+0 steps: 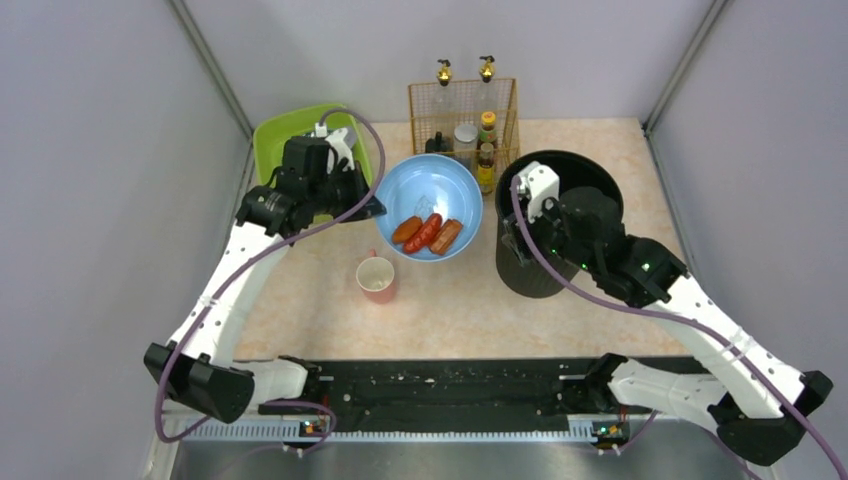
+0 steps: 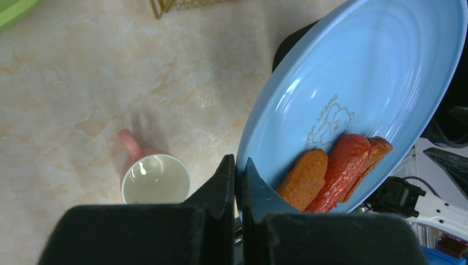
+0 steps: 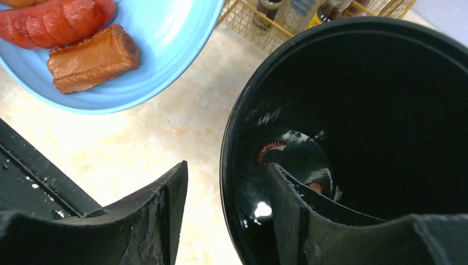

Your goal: Clear the kitchen counter

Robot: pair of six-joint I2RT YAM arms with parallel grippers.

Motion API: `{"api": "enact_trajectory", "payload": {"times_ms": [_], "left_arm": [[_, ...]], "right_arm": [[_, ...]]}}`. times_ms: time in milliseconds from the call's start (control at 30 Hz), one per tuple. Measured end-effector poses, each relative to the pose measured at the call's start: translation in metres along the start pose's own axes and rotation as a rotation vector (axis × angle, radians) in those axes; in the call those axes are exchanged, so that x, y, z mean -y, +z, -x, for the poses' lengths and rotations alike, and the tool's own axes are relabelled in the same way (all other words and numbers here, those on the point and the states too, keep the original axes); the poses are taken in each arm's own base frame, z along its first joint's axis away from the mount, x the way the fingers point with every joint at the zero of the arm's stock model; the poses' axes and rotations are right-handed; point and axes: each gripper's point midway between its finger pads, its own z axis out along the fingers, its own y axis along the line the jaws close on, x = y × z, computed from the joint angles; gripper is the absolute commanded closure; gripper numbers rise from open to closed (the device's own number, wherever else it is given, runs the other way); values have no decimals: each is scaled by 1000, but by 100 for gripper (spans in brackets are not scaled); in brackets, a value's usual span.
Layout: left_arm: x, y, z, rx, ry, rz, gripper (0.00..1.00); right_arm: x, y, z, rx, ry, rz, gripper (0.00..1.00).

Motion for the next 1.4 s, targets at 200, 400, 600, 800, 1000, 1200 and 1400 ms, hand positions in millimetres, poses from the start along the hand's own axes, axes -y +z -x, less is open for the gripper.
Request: {"api": "enact_trajectory", "payload": {"times_ms": [200, 400, 600, 800, 1000, 1200, 1400], "left_arm": [[20, -4, 24, 12, 4, -43, 100], [44, 0, 54, 29, -11, -114, 100], [61, 14, 73, 15, -35, -170, 100], [79, 25, 89, 17, -36, -206, 100], [105, 34, 91, 9, -14, -252, 100], [126, 53, 86, -2, 5, -271, 100], [139, 86, 82, -14, 1, -267, 100]], "right_arm": [[6, -34, 26, 115, 36, -16, 40], [16, -91, 69, 278, 112, -32, 40], [3, -110, 71, 282, 170, 50, 47], [-30, -87, 27, 137, 202, 192, 56], [-59, -68, -32, -16, 243, 309, 58], [-86, -58, -83, -110, 296, 428, 61], [-106, -54, -112, -161, 320, 524, 61]]}}
